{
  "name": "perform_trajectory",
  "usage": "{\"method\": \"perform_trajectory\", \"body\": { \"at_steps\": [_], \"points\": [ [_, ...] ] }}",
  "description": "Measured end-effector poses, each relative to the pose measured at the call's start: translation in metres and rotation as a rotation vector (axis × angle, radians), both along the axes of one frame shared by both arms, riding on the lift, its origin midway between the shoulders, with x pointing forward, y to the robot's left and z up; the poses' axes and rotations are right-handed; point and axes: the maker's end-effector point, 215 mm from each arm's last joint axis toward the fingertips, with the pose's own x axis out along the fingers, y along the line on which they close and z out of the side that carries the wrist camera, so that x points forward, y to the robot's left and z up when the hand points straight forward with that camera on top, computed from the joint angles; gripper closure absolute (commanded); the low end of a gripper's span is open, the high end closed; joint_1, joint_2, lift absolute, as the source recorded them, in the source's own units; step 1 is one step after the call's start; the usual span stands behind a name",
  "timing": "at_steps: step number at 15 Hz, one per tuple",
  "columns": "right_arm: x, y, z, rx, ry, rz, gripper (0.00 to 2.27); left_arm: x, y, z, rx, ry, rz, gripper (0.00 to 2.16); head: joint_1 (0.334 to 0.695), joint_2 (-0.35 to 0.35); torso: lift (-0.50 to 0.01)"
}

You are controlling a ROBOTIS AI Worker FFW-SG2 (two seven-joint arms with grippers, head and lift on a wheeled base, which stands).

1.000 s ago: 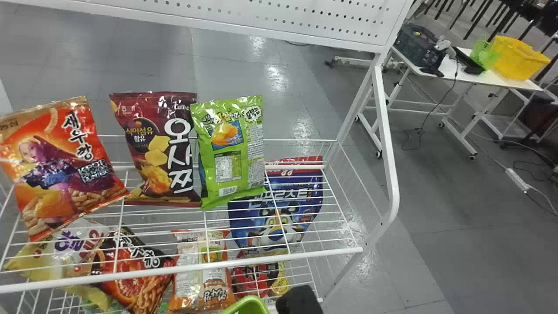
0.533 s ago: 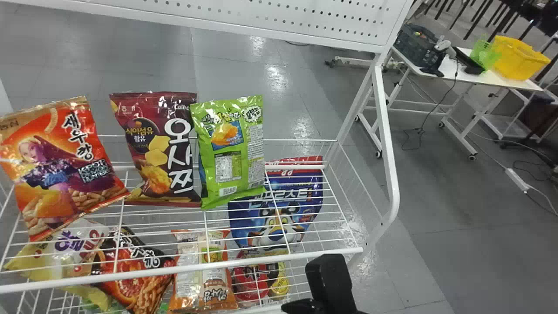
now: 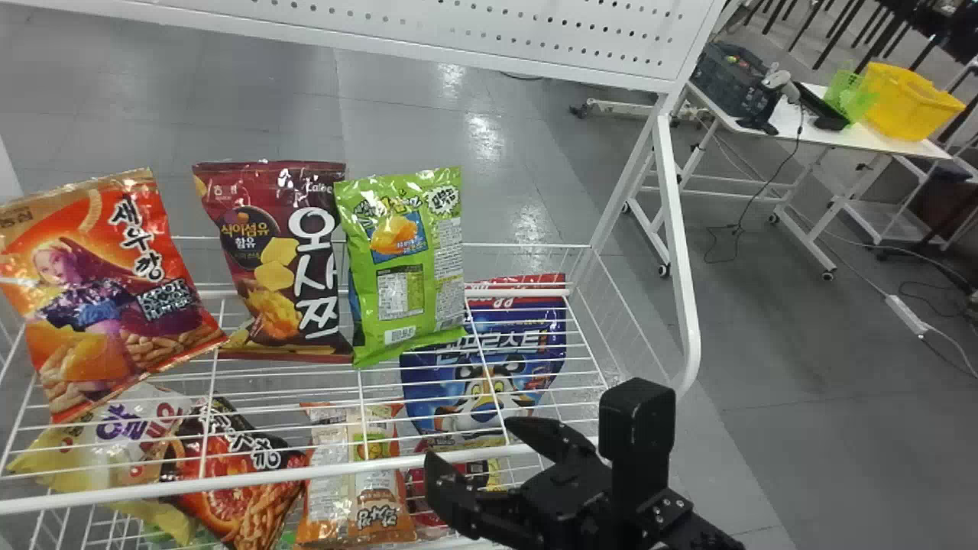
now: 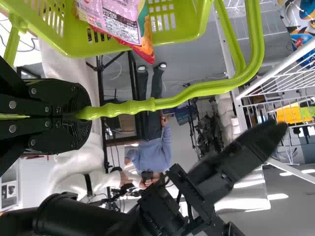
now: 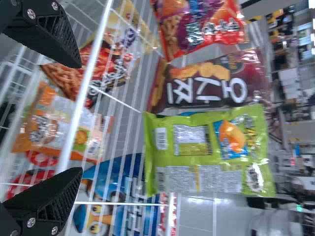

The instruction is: Hold basket handle with left hand then pick Jagalchi snack with right hand and place into basket

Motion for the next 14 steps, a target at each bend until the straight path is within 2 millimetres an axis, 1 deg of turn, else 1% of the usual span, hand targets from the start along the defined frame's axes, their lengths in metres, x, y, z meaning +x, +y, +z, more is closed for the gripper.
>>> {"method": "perform_trajectory", "body": {
  "at_steps": [3,5,7,8,10,12,14],
  "points": [
    [0.013,-0.003,0.024,0.032,-0.124,-0.051,0.06,0.002,-0.001,-0.001,-0.002,-0.004,0.006,1.22,0.695,-0.35,-0.01],
    [0.017,-0.006,0.039,0.036,-0.223,-0.091,0.06,0.002,-0.001,-0.001,-0.005,-0.007,0.008,1.22,0.695,-0.35,-0.01],
    [0.015,-0.005,0.055,0.048,-0.325,-0.121,0.06,0.002,-0.002,-0.001,-0.008,-0.008,0.009,1.22,0.695,-0.35,-0.01],
    [0.012,-0.006,0.059,0.054,-0.358,-0.138,0.06,0.003,-0.002,-0.001,-0.009,-0.01,0.01,1.22,0.695,-0.35,-0.01],
    [0.005,-0.008,0.06,0.064,-0.39,-0.157,0.06,0.002,-0.003,0.0,-0.013,-0.011,0.008,1.22,0.695,-0.35,-0.01],
    [-0.002,-0.013,0.056,0.065,-0.397,-0.168,0.06,0.003,-0.003,0.001,-0.02,-0.017,0.012,1.22,0.695,-0.35,-0.01],
    [-0.01,-0.025,0.052,0.059,-0.4,-0.187,0.06,0.007,-0.002,0.002,-0.034,-0.032,0.027,1.22,0.695,-0.35,-0.01]
  ]
}}
